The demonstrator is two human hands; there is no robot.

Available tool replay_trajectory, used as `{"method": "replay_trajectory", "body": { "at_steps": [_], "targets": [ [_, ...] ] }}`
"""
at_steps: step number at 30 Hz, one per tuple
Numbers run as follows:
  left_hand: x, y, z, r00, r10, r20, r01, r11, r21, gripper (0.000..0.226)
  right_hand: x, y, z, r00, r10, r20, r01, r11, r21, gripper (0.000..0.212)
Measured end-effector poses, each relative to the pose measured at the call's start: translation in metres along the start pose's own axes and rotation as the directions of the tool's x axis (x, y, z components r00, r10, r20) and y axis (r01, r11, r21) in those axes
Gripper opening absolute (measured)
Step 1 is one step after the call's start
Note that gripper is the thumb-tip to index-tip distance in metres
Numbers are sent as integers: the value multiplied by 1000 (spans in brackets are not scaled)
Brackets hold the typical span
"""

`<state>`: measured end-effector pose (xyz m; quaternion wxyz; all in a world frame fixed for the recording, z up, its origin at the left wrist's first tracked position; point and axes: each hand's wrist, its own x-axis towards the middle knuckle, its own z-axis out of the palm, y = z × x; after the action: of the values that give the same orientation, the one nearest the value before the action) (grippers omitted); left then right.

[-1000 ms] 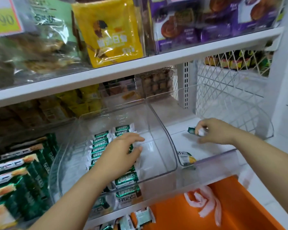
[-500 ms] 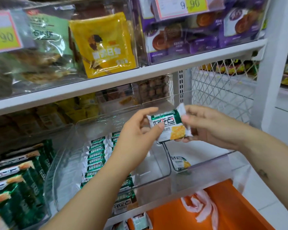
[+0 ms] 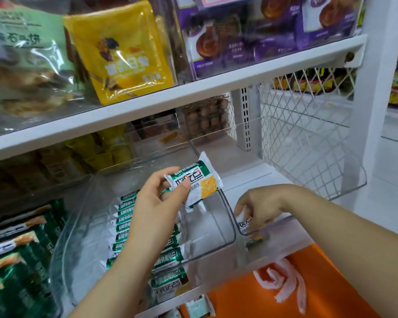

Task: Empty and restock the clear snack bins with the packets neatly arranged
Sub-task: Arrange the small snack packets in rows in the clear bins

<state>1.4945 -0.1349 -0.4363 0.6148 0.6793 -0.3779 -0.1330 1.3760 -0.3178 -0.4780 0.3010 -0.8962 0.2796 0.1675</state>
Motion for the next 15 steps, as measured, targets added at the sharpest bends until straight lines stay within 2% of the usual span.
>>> {"method": "replay_trajectory", "body": {
  "at_steps": [3, 5, 6, 8, 9, 10, 12, 13, 15],
  "targets": [
    [-1, 0, -2, 1000, -3, -17, 3, 1000, 4, 16, -3, 7, -3, 992, -44, -120, 45, 999, 5, 37],
    [-2, 1, -5, 1000, -1, -28, 2, 1000, 19, 17, -13, 12, -11, 956, -62, -286, 74, 997, 31, 38],
    [-2, 1, -8, 999, -5, -35, 6, 1000, 29, 18, -21, 14, -17, 907, -80, -413, 113, 992, 57, 37],
    [0, 0, -13, 998, -30, -53, 33, 999, 42, 19, -39, 10, -28, 737, -92, -670, 254, 956, 149, 32],
    [2, 0, -15, 996, -59, -59, 61, 998, 33, 19, -49, 6, -33, 654, -87, -752, 353, 914, 202, 29],
    [3, -1, -17, 994, -97, -55, 98, 995, 16, 20, -57, 0, -36, 604, -96, -791, 468, 847, 254, 27],
    [5, 1, -18, 982, -191, -1, 191, 981, -34, 22, -72, -17, -37, 614, -176, -770, 633, 692, 347, 32],
    [4, 4, -16, 969, -243, 45, 246, 967, -72, 22, -78, -28, -35, 633, -244, -735, 664, 658, 354, 34],
    [3, 10, -14, 934, -324, 153, 348, 920, -181, 24, -83, -47, -27, 662, -361, -656, 678, 661, 321, 37]
  ]
}}
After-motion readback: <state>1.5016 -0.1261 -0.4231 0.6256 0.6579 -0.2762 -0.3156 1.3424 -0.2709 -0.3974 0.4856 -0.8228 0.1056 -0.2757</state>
